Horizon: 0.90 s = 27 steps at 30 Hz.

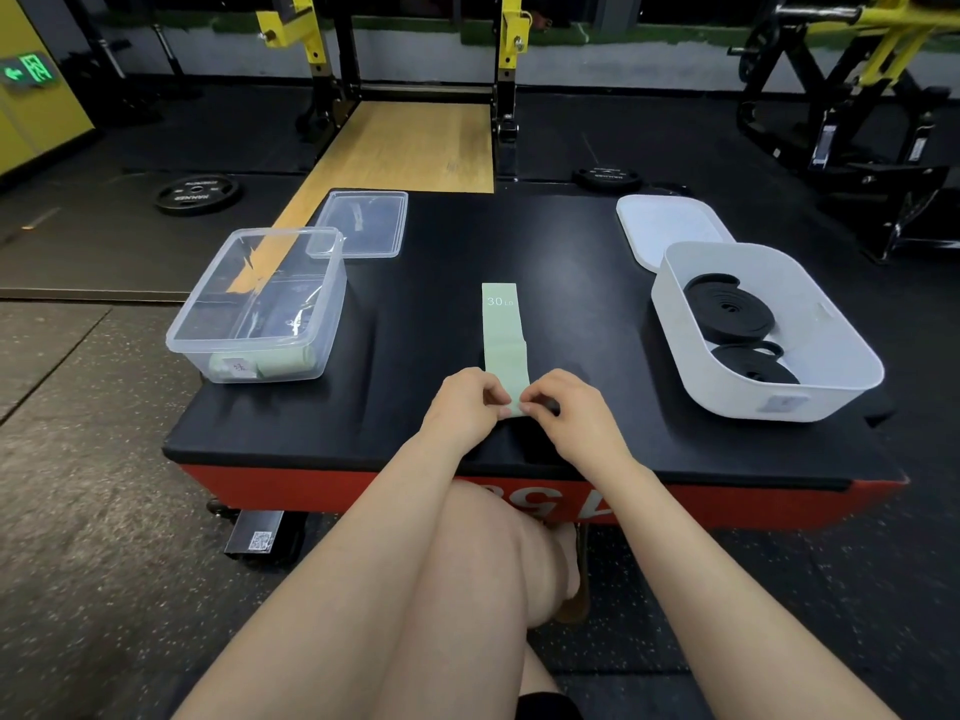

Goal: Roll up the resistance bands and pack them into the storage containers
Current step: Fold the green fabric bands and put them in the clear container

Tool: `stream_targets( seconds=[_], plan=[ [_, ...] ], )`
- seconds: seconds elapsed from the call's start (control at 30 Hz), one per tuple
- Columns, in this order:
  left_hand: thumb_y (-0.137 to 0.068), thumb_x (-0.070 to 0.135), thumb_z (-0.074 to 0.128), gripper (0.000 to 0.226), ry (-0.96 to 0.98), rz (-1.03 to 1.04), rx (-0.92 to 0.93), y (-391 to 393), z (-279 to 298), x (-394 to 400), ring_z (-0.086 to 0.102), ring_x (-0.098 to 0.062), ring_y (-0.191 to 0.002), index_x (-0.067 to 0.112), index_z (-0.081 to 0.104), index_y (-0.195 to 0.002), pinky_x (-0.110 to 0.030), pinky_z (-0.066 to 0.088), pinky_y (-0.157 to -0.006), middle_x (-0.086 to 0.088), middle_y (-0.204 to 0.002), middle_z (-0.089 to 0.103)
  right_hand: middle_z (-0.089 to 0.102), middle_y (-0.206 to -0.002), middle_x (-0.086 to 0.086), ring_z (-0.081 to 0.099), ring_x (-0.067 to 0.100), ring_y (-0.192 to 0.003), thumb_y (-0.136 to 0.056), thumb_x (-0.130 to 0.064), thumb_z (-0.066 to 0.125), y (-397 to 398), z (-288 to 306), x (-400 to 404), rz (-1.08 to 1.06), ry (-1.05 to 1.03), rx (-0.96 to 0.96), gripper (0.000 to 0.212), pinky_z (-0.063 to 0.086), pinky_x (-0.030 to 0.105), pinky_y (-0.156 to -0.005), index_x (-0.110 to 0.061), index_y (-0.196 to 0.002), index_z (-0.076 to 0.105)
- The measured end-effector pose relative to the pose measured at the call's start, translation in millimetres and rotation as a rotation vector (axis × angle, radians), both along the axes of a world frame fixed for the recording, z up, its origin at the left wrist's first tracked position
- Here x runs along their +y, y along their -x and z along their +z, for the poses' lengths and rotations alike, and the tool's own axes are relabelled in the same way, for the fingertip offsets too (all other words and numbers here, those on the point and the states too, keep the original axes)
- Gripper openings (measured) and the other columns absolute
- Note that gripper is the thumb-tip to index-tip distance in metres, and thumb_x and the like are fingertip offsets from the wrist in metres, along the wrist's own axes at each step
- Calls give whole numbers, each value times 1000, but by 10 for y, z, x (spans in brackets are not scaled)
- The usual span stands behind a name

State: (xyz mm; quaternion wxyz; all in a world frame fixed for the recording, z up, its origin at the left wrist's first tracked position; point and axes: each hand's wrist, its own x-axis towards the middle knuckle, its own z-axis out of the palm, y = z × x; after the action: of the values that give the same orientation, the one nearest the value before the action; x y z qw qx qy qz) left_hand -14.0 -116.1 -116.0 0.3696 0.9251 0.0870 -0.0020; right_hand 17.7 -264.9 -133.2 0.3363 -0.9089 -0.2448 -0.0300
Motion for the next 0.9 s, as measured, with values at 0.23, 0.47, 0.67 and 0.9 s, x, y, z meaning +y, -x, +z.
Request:
stream_targets(
  seconds=[0.23, 0.47, 0.67, 0.9],
  plan=[
    [-88, 15, 62, 11, 52, 55, 26, -19, -16, -14, 53, -12, -88, 12, 70, -95, -23, 41, -78, 4, -94, 57, 57, -100, -8, 50, 6, -87, -89, -20, 65, 16, -77, -24, 10, 38, -64, 18, 39, 17, -78, -12, -104, 70],
    [-88, 18, 63, 12, -1, 46, -40, -33, -26, 26, 56, -13, -88, 19, 70, -97, -26, 46, -80, 4, -97, 58, 61, -101, -5, 54, 10, -91, -89, -17, 64, -85, -22, 9, 3, 37, 23, 17, 39, 18, -83, -12, -104, 71],
    [-81, 13, 71, 22, -67, -29, -44, -33, -23, 32, 55, -13, -93, 21, 66, -101, -30, 48, -87, 7, -97, 54, 57, -96, -5, 50, 9, -88, -90, -18, 63, -160, 25, 34, -14, 48, 103, 17, 35, 18, -79, -12, -103, 71],
    [-85, 12, 67, 15, -34, 22, -43, -75, -30, 15, 57, -17, -94, 14, 68, -99, -27, 46, -86, 5, -95, 55, 58, -103, -2, 50, 9, -89, -92, -22, 60, -194, 27, 63, -34, 79, 102, 19, 37, 21, -79, -14, -106, 70]
  ],
)
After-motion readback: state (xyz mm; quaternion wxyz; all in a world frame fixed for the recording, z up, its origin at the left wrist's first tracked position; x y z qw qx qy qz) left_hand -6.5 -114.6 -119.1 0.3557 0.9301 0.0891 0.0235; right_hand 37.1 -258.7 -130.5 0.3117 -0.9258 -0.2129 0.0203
